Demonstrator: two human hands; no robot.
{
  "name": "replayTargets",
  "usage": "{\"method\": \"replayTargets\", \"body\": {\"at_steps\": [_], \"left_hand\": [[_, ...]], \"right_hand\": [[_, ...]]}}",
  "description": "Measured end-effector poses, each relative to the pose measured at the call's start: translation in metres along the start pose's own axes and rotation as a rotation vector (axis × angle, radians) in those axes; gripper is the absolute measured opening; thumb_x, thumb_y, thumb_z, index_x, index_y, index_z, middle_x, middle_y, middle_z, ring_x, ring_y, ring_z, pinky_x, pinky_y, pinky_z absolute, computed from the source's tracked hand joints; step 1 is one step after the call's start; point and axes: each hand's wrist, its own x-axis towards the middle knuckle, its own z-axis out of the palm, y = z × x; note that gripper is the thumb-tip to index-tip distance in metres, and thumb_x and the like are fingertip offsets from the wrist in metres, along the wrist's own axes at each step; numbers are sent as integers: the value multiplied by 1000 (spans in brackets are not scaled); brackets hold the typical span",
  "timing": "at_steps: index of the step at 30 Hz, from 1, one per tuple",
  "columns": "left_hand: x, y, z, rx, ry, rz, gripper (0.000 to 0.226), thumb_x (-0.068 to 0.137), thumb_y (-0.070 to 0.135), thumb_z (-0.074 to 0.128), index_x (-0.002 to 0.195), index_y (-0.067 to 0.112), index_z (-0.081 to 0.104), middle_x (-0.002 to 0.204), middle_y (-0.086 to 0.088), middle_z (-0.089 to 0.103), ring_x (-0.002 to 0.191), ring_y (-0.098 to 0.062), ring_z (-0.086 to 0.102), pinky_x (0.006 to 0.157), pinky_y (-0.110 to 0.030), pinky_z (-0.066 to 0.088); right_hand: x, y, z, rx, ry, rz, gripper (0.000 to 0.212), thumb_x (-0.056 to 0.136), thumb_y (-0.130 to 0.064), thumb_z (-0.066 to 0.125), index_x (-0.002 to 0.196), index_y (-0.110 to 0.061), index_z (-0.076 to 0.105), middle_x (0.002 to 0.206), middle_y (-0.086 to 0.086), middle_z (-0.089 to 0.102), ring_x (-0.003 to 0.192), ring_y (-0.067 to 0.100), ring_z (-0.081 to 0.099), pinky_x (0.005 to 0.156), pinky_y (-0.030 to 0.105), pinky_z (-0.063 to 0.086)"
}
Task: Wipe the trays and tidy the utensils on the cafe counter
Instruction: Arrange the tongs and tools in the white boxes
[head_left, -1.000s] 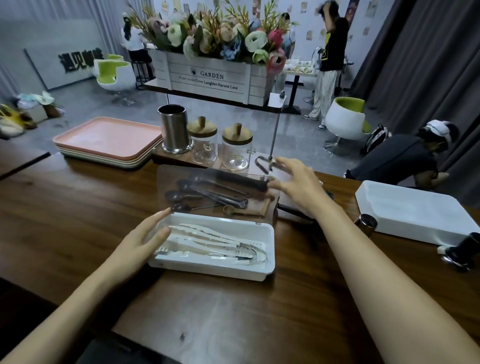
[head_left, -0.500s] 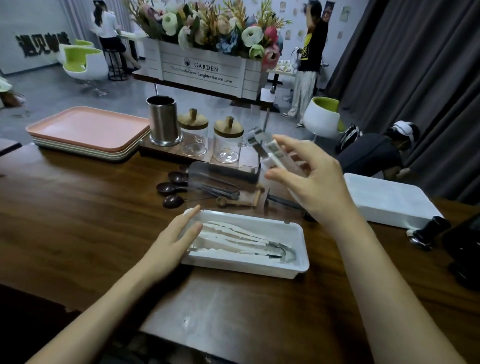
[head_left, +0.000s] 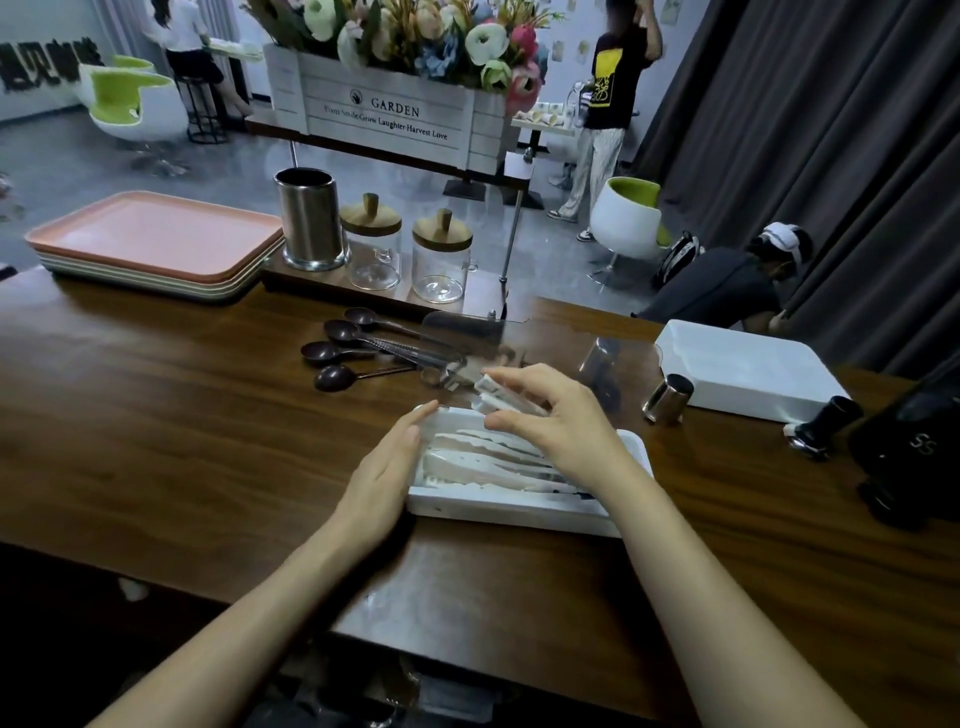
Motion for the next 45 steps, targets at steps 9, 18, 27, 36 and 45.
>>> {"method": "replayTargets", "body": {"at_steps": [9,18,27,36,45], "left_hand": [[3,-1,1,73,94,11,43,102,54,31,139,51,50,141,20,57,132,-2,50,115,-46,39],[4,0,1,104,86,9,42,102,52,30,140,49,49,142,17,55,133,-4,48,114,-45,40],[5,-1,-4,112,59,17,41,102,51,32,138,50,51,138,21,58,130,-2,51,113,-44,41],[12,1,-5,111,44,45,40,101,48,36,136,44,55,125,39,58,121,12,52,98,-24,41],[23,4,-13,153,5,45,35,107,44,41,141,47,50,138,24,58,129,4,51,105,-28,41]], "right_hand": [[-13,33,15,-431,-173,57,48,88,-48,70,134,-35,61,118,-16,57,111,8,39,97,32,38],[-34,38,11,-380,-178,86,53,90,-63,59,140,-45,53,122,-19,51,118,8,37,107,38,36],[-53,58,-5,-477,51,17,32,98,-47,55,129,-46,63,125,-19,56,119,9,43,106,37,32],[-68,61,-20,-482,94,39,28,99,-38,59,126,-38,69,142,-16,56,133,4,47,123,44,21],[-91,81,-28,-163,387,137,18,94,-33,66,110,-34,75,127,-24,58,121,-13,44,102,14,34]]}}
